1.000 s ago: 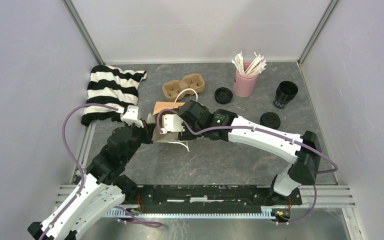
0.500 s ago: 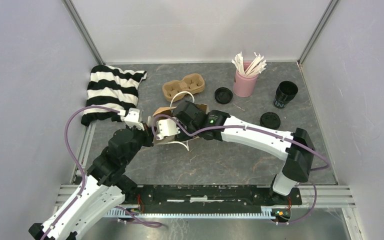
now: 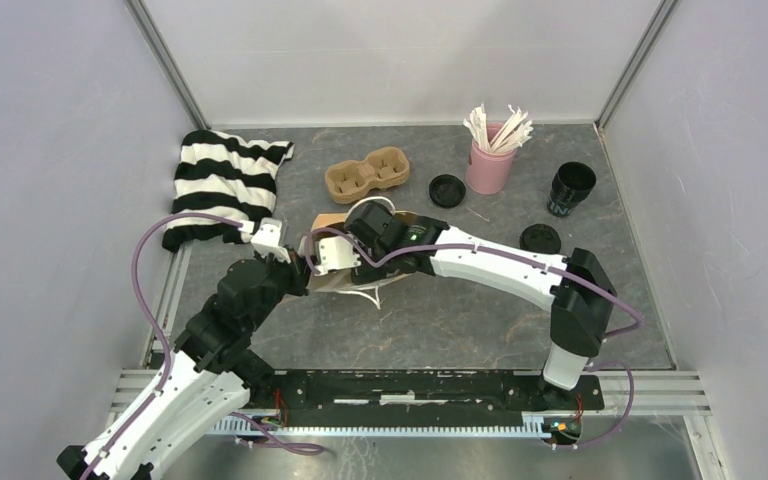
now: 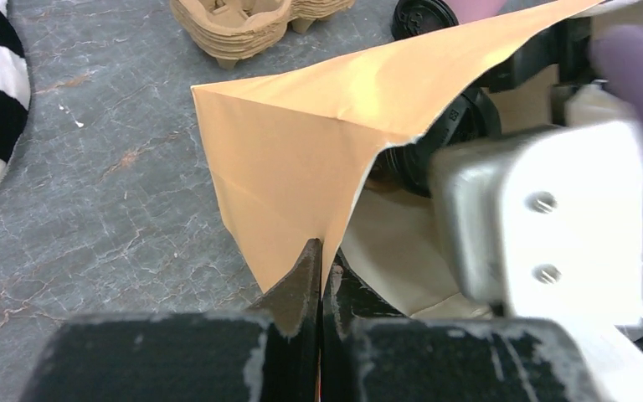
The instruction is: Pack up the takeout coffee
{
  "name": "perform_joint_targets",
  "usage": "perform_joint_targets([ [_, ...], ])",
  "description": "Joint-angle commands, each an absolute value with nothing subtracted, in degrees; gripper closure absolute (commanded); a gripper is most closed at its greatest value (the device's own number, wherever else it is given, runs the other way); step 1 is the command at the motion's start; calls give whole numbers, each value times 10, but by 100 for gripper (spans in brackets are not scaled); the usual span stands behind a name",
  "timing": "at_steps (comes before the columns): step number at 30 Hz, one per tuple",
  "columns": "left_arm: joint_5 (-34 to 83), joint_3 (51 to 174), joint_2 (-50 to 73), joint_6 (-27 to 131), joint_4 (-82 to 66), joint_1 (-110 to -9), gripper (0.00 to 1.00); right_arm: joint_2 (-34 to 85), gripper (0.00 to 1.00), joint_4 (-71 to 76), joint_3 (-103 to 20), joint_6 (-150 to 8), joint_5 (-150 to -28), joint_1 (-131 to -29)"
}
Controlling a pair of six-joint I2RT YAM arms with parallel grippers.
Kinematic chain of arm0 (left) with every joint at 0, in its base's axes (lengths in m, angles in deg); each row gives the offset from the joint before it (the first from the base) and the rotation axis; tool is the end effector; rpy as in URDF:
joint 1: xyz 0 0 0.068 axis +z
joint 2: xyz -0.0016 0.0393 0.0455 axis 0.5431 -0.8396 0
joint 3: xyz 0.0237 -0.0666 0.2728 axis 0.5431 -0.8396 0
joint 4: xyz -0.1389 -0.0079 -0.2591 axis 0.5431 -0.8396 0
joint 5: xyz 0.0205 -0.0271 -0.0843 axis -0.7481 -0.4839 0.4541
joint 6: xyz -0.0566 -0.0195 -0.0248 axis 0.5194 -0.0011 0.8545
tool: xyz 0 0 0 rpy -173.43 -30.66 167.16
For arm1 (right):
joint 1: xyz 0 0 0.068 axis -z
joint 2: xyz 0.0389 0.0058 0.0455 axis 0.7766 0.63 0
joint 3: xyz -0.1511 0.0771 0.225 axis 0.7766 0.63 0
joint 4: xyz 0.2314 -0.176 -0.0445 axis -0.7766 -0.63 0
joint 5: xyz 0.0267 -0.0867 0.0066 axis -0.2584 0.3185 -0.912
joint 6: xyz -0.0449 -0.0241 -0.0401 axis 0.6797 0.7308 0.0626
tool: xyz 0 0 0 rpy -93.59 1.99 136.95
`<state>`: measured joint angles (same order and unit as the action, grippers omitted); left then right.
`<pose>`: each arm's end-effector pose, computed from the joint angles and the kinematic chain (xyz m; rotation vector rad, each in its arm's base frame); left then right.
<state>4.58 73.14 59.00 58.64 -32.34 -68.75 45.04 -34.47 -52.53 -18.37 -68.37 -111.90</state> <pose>0.1431 -0.0905 0.2877 0.1387 1.8853 -0.4626 0.2200 0.3729 0.2788 -1.8974 1.5341 -0.1579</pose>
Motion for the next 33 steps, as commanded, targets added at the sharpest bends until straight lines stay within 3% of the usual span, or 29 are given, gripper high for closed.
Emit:
perform_joint_targets([
  [1, 63, 731, 593, 597, -292, -698, 98, 469, 66, -271, -507, -203, -693, -1096],
  [11, 57, 733, 581, 594, -295, -708, 98, 450, 65, -335, -580, -233, -693, -1095],
  [18, 55, 733, 569, 590, -293, -710, 98, 453, 67, -392, -612, -269, -774, -1095],
  [28, 65, 732, 567, 589, -289, -710, 98, 471, 67, -281, -528, -278, -811, -1098],
  [33, 62, 732, 568, 590, -290, -710, 98, 504, 68, -179, -481, -253, -741, -1097],
])
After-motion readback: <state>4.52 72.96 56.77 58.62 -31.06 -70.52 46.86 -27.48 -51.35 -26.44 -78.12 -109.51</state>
